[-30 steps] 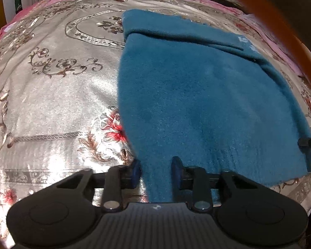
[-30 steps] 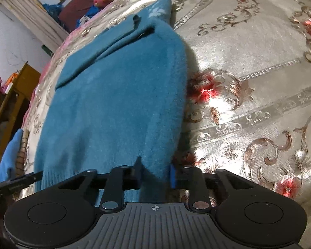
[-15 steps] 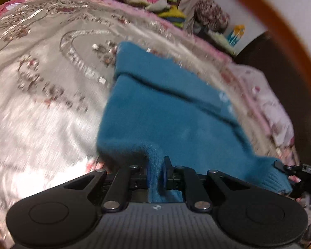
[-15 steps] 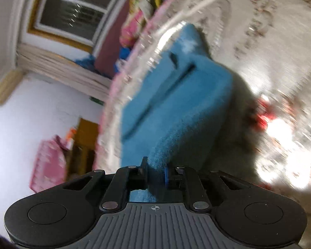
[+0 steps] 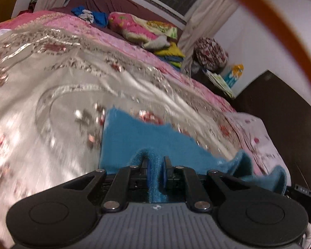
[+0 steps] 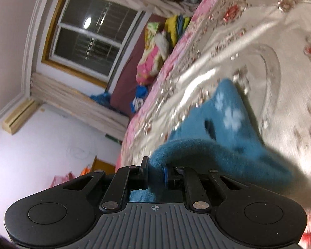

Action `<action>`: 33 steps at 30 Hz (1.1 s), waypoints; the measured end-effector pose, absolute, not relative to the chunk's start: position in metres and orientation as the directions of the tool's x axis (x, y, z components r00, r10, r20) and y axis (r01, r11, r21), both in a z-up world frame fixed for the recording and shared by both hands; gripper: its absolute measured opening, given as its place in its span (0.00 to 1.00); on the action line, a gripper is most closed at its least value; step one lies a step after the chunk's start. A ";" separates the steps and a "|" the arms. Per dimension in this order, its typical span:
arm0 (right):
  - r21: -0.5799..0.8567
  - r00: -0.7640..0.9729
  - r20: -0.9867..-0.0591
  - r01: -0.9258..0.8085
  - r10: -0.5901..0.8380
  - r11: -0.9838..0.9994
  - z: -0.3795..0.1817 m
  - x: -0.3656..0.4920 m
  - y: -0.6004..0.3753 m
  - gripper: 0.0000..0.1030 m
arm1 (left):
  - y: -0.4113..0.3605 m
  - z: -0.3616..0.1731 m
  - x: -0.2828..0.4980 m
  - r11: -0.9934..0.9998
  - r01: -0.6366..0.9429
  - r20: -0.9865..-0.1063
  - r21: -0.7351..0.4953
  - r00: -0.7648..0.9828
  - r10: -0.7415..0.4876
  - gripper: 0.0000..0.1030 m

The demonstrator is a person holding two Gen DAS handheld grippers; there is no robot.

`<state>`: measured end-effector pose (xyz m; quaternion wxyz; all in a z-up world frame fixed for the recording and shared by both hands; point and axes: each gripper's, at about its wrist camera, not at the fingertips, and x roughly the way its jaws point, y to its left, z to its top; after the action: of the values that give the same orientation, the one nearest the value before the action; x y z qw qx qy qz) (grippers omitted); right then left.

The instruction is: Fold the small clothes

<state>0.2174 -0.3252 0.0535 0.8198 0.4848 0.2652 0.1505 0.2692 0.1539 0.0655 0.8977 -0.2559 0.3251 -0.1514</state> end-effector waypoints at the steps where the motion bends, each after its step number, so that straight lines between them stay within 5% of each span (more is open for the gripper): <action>1: 0.871 0.823 -0.291 0.018 0.487 0.491 0.053 0.231 -0.328 0.13 | 0.153 0.063 0.280 0.824 0.100 -0.506 -0.558 0.745 -0.434 0.17; 26: 0.811 0.815 -0.460 0.225 0.352 0.540 -0.017 0.344 -0.337 0.13 | 0.134 0.005 0.389 0.829 -0.034 -0.611 -0.558 0.693 -0.383 0.21; 33: 0.833 0.814 -0.445 0.223 0.373 0.506 -0.018 0.347 -0.340 0.22 | 0.145 0.011 0.385 0.812 -0.053 -0.597 -0.582 0.706 -0.382 0.27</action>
<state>0.3472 -0.3399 -0.0176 0.8138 0.4948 0.3013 0.0459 0.3848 0.1451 0.0113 0.8760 -0.2922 0.3719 -0.0940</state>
